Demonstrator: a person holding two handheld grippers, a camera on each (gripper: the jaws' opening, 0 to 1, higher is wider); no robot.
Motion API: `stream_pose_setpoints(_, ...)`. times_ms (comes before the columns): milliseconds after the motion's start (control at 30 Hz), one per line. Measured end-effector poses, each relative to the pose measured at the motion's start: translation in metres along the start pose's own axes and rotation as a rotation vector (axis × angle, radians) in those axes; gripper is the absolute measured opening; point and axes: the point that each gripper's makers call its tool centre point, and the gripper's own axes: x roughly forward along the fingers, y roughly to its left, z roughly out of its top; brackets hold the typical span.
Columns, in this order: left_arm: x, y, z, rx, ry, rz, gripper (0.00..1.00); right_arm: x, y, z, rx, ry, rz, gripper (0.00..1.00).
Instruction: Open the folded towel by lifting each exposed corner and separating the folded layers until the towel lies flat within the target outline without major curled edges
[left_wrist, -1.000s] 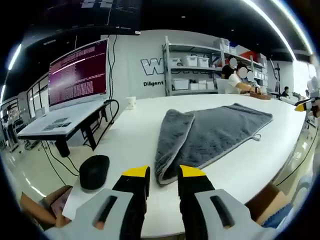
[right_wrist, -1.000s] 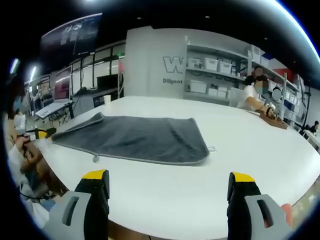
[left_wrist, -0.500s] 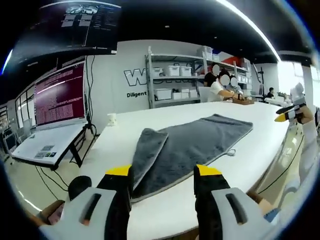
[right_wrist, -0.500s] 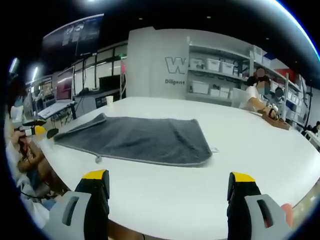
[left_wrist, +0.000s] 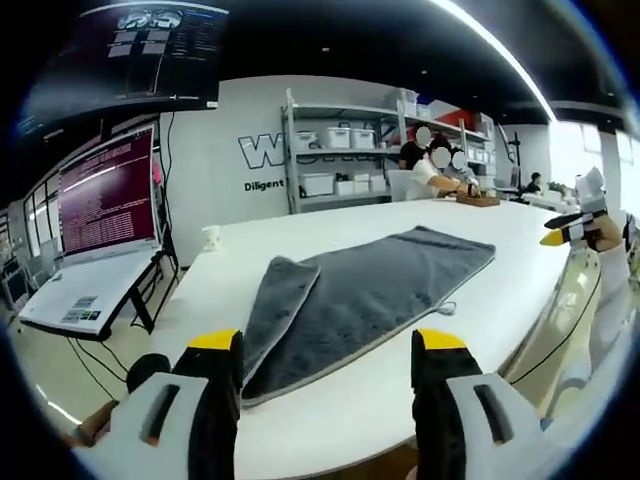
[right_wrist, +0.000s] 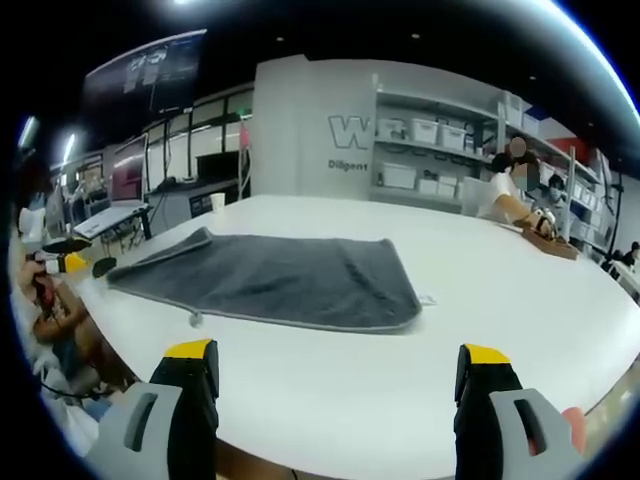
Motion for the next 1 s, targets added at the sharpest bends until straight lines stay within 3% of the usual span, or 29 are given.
stream_pose_setpoints(100,0.000,-0.002,-0.002,-0.005,0.017,0.007,0.82,0.001,0.000,-0.001,-0.002,0.005,0.001,0.99)
stream_pose_setpoints(467,0.010,-0.008,-0.010,0.025,0.066,-0.015,0.95,0.001,-0.002,-0.001,0.004,0.006,0.002,0.99)
stream_pose_setpoints(1000,0.018,-0.015,-0.025,0.023,0.097,-0.052,0.99,0.000,0.001,-0.001,-0.002,0.004,-0.002,0.99)
